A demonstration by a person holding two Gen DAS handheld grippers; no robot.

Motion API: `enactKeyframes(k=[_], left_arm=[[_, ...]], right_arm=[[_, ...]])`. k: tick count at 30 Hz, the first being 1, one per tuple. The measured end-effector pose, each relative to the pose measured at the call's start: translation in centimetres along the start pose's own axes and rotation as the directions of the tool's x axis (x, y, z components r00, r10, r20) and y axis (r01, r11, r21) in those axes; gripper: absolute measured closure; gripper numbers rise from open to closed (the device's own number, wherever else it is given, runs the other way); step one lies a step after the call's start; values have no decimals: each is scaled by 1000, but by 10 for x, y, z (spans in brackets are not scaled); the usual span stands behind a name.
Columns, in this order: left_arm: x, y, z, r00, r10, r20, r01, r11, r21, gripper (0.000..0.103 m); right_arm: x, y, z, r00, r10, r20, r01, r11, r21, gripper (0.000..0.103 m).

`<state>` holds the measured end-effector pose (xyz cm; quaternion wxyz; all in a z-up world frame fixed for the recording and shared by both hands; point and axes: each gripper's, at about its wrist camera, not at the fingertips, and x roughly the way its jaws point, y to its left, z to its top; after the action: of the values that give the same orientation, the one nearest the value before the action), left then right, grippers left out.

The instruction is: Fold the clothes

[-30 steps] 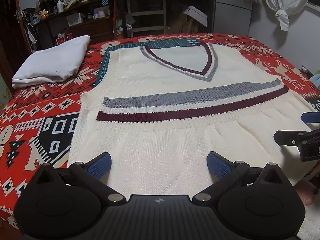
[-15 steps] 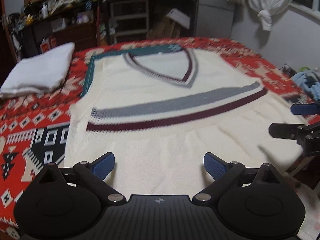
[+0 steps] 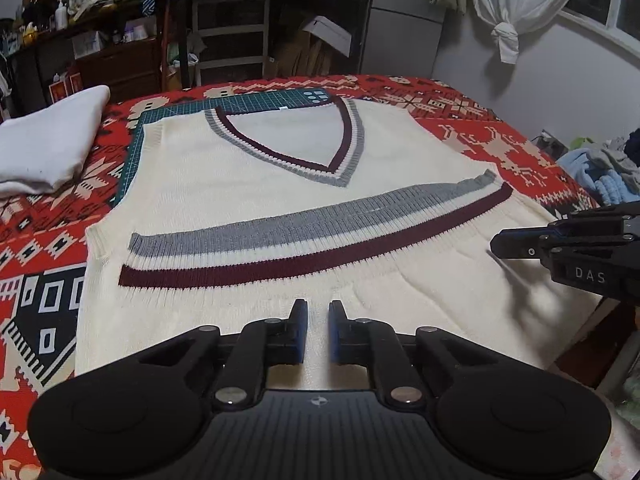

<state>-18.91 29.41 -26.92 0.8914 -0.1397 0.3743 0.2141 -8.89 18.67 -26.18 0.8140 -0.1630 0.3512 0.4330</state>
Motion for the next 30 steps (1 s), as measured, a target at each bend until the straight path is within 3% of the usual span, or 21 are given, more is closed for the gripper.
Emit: enactKeyframes(k=[4, 9, 16, 22, 27, 30], left_arm=[[0, 4, 1, 1000, -12, -1, 12, 1000, -19, 93], [-6, 11, 2, 1000, -26, 0, 26, 999, -37, 93], [-33, 47, 16, 998, -62, -13, 61, 997, -36, 93], [-39, 93, 52, 1000, -24, -1, 24, 998, 58, 91], [-14, 129, 92, 1000, 4, -6, -3, 994, 111, 81], [8, 143, 119, 1000, -21, -4, 21, 996, 92, 76]], right_arm=[[5, -3, 2, 1000, -12, 18, 11, 1000, 19, 100], [16, -10, 0, 1000, -5, -20, 6, 999, 46, 100], [-18, -25, 15, 999, 47, -7, -47, 999, 23, 98], [-35, -65, 48, 999, 47, -13, -47, 999, 4, 98], [-21, -92, 84, 1000, 9, -20, -10, 998, -59, 95], [-5, -102, 105, 1000, 2, -18, -3, 996, -93, 91]])
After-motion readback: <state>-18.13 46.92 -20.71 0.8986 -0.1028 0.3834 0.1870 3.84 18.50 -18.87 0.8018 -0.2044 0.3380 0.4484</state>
